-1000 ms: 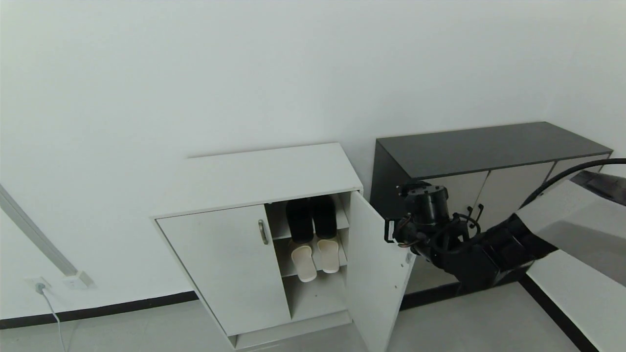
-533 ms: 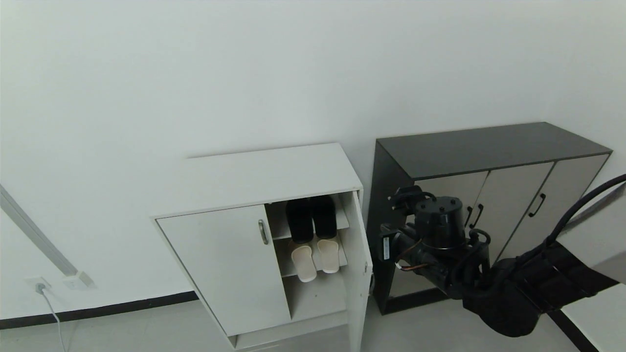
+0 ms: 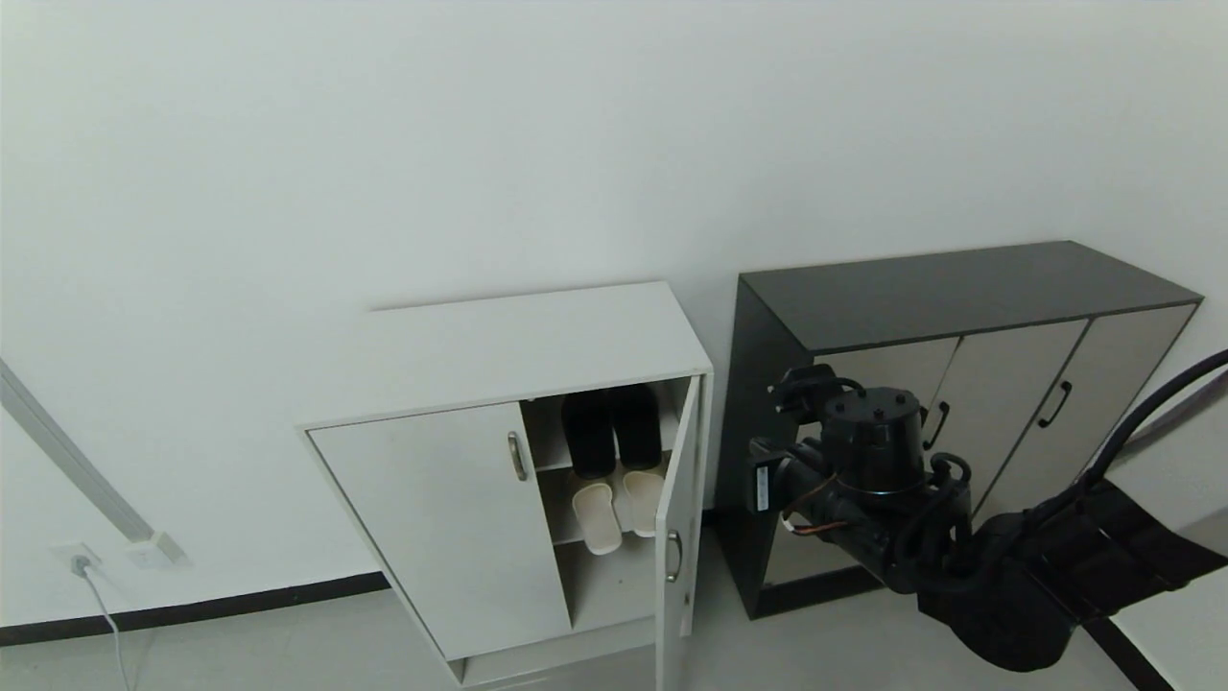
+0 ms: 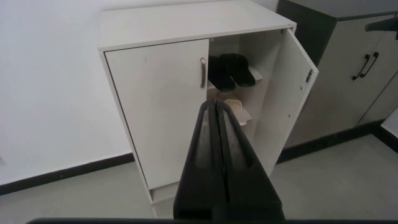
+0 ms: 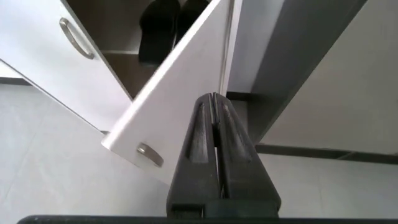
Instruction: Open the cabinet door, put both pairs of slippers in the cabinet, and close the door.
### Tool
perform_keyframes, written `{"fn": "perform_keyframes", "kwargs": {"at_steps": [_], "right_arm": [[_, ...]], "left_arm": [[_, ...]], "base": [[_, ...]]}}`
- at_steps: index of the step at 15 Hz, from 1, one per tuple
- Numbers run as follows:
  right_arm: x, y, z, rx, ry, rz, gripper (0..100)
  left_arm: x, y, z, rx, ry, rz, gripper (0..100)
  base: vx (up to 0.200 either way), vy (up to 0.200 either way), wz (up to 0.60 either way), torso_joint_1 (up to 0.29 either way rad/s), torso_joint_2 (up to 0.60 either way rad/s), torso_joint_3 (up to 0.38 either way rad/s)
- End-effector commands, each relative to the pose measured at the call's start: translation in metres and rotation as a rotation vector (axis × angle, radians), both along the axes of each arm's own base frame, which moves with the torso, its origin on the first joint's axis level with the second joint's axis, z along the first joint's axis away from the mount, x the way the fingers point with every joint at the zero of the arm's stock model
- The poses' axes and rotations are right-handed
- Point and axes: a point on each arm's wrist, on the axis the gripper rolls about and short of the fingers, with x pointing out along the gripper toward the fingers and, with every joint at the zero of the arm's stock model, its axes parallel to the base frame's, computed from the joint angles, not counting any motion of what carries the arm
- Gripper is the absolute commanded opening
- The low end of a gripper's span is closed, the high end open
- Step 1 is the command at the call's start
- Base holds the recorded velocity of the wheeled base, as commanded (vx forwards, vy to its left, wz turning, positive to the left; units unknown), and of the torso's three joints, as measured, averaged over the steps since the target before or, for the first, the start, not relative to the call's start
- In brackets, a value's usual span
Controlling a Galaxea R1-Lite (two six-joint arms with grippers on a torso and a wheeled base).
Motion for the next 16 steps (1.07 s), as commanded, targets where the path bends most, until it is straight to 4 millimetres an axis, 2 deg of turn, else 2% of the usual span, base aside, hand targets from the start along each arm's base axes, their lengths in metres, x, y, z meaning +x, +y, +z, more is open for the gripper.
{"fn": "perform_keyframes", "kwargs": {"at_steps": [1,4,7,10,13,16], "right_arm": [[-0.001,0.001,-0.002,-0.005,0.006,0.007,0],[-0.003,-0.002,-0.008,-0.004,0.016,0.043,0],[0.000,-0.003,-0.020,-0.041,-0.038,0.047,0],[-0.006,-0.009,-0.022,-0.073,-0.079,0.035,0],[-0.018,-0.038,-0.018,-0.103,-0.050,-0.005,0],[-0.049,-0.064,-0.028,-0.173,0.017,0.005,0]], "left_arm": [[0.000,0.000,0.000,0.000,0.000,0.000,0],[0.000,0.000,0.000,0.000,0.002,0.000,0],[0.000,0.000,0.000,0.000,0.002,0.000,0],[0.000,0.000,0.000,0.000,0.000,0.000,0],[0.000,0.000,0.000,0.001,0.002,0.000,0],[0.000,0.000,0.000,0.001,0.002,0.000,0]], "base": [[0.000,0.000,0.60,-0.012,0.00,0.007],[0.000,0.000,0.60,-0.001,0.00,0.002],[0.000,0.000,0.00,0.000,0.00,0.000],[0.000,0.000,0.00,0.000,0.00,0.000],[0.000,0.000,0.00,0.000,0.00,0.000],[0.000,0.000,0.00,0.000,0.00,0.000]]}}
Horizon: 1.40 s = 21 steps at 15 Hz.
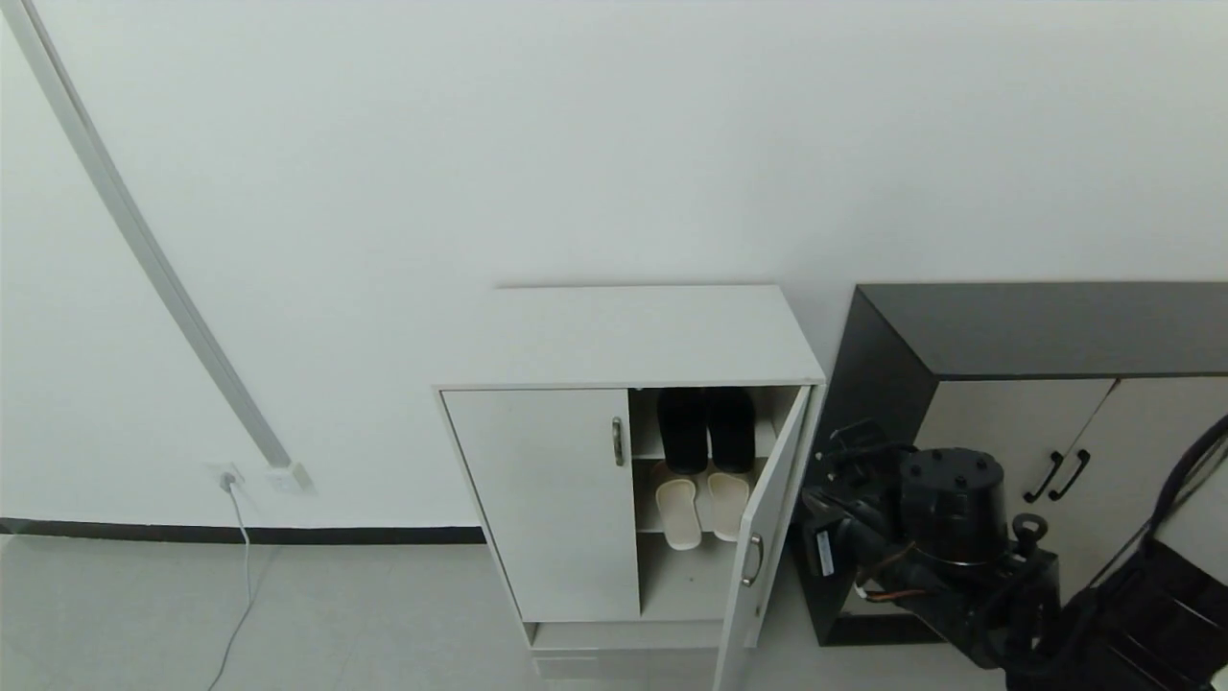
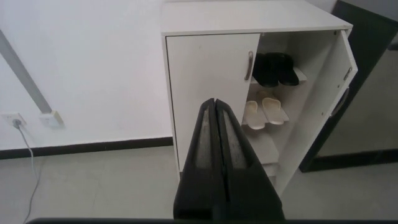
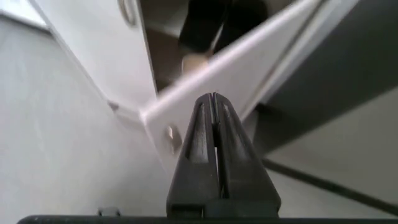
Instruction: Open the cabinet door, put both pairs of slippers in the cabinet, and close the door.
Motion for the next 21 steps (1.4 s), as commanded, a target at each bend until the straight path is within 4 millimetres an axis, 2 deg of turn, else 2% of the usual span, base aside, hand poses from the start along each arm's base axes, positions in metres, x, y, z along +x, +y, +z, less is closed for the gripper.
{"fn": "perform_keyframes", "kwargs": {"at_steps": [1,5,8,15,19,21], "right_arm": [[-0.025,-0.021,0.003,-0.016,0.025,0.010,0],[-0.045,-0.034,-0.011,-0.051,0.100,0.027,0],[-0.045,-0.033,-0.018,-0.055,0.131,0.057,0],[-0.002,-0.002,-0.059,0.024,0.106,0.054,0],[0.026,0.012,-0.062,0.056,0.059,0.041,0],[0.047,0.017,-0.066,0.077,0.027,0.019,0]], "left_arm": [[0.000,0.000,0.000,0.001,0.002,0.000,0],[0.000,0.000,0.000,0.001,0.002,0.000,0],[0.000,0.000,0.000,-0.001,0.002,0.000,0],[0.000,0.000,0.000,-0.001,0.002,0.000,0],[0.000,0.000,0.000,-0.001,0.000,0.000,0],[0.000,0.000,0.000,-0.001,0.002,0.000,0]], "base": [[0.200,0.000,0.00,0.002,0.00,0.007],[0.150,0.000,0.00,-0.009,0.00,0.007],[0.000,0.000,0.00,0.000,0.00,0.000],[0.000,0.000,0.00,0.000,0.00,0.000],[0.000,0.000,0.00,0.000,0.00,0.000],[0.000,0.000,0.00,0.000,0.00,0.000]]}}
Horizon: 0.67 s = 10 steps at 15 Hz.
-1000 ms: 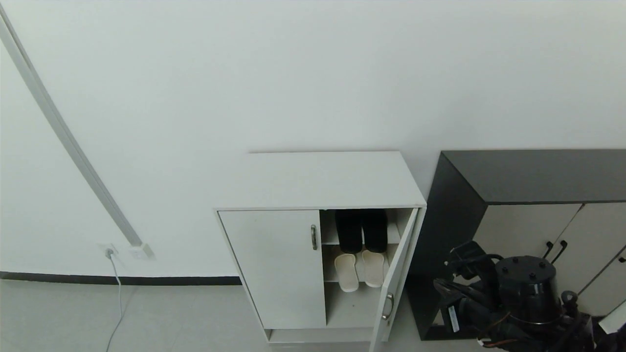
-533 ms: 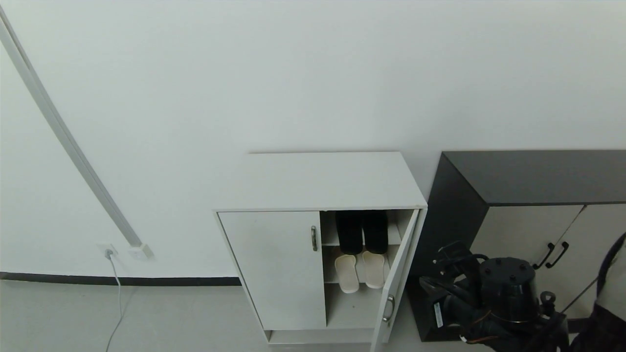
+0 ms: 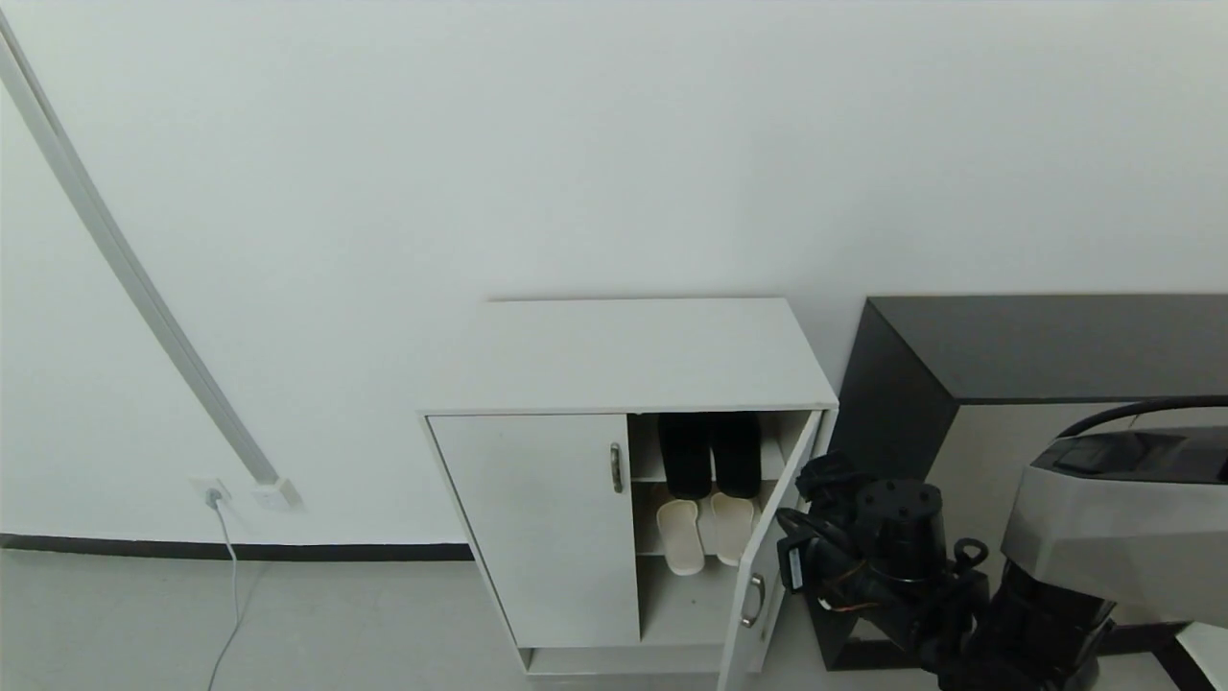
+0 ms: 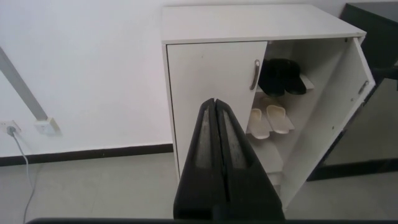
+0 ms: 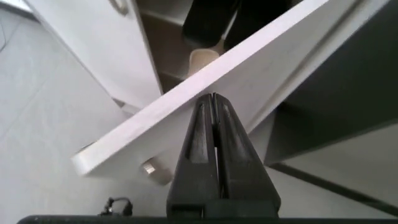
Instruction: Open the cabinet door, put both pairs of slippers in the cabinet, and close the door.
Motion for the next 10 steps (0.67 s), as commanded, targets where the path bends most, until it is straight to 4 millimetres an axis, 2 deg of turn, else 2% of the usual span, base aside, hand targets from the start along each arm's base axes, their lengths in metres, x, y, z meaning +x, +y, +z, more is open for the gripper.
{"fn": "perform_keyframes", "kwargs": {"at_steps": [1,4,10], "right_arm": [[0.017,0.004,-0.013,0.000,-0.001,-0.019,0],[0.046,0.009,-0.013,0.035,-0.057,-0.049,0],[0.090,0.017,-0.015,0.038,-0.062,-0.087,0]], "left_arm": [[0.000,0.000,0.000,0.000,0.002,0.000,0],[0.000,0.000,0.000,0.000,0.002,0.000,0],[0.000,0.000,0.000,0.000,0.002,0.000,0]], "base": [[0.000,0.000,0.00,0.000,0.00,0.000],[0.000,0.000,0.00,0.000,0.00,0.000],[0.000,0.000,0.00,0.000,0.00,0.000]]}}
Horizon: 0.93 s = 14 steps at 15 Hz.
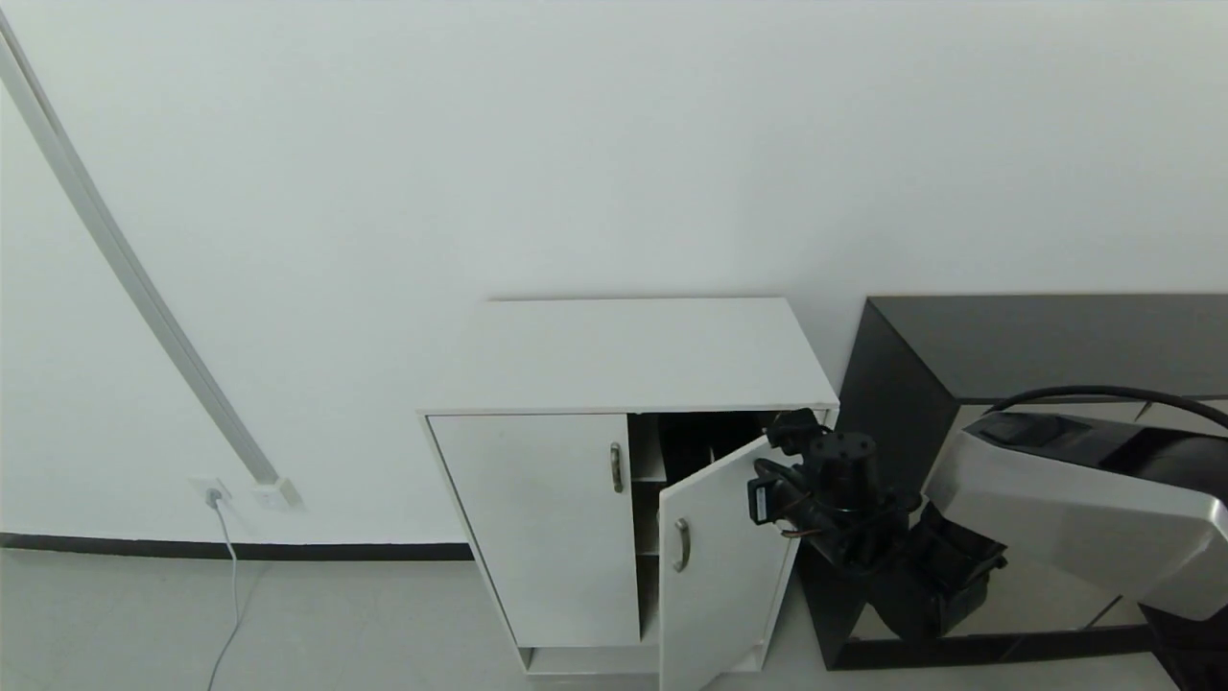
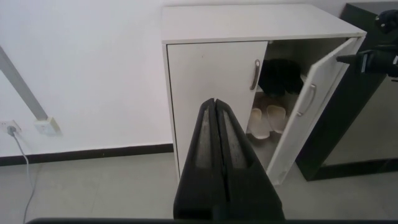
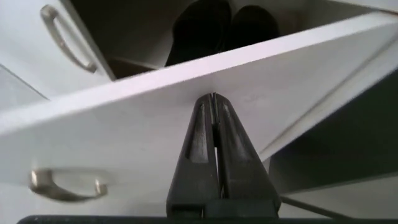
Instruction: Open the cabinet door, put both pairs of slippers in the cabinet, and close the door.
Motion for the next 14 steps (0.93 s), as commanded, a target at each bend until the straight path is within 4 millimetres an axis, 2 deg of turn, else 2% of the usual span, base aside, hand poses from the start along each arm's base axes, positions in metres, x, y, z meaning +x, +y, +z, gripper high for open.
{"fn": "perform_keyframes", "kwargs": {"at_steps": [1,8,14], "right_arm": [[0.012,0.001,-0.006,0.003,-0.005,-0.012,0],[0.029,0.006,0.006,0.016,-0.029,-0.021,0],[0.043,0.000,0.017,0.022,-0.044,-0.047,0]], "left_arm": [[0.000,0.000,0.000,0.000,0.000,0.000,0],[0.000,0.000,0.000,0.000,0.002,0.000,0],[0.000,0.000,0.000,0.000,0.002,0.000,0]], "base": [[0.000,0.000,0.00,0.000,0.00,0.000],[0.000,0.000,0.00,0.000,0.00,0.000],[0.000,0.000,0.00,0.000,0.00,0.000]]}}
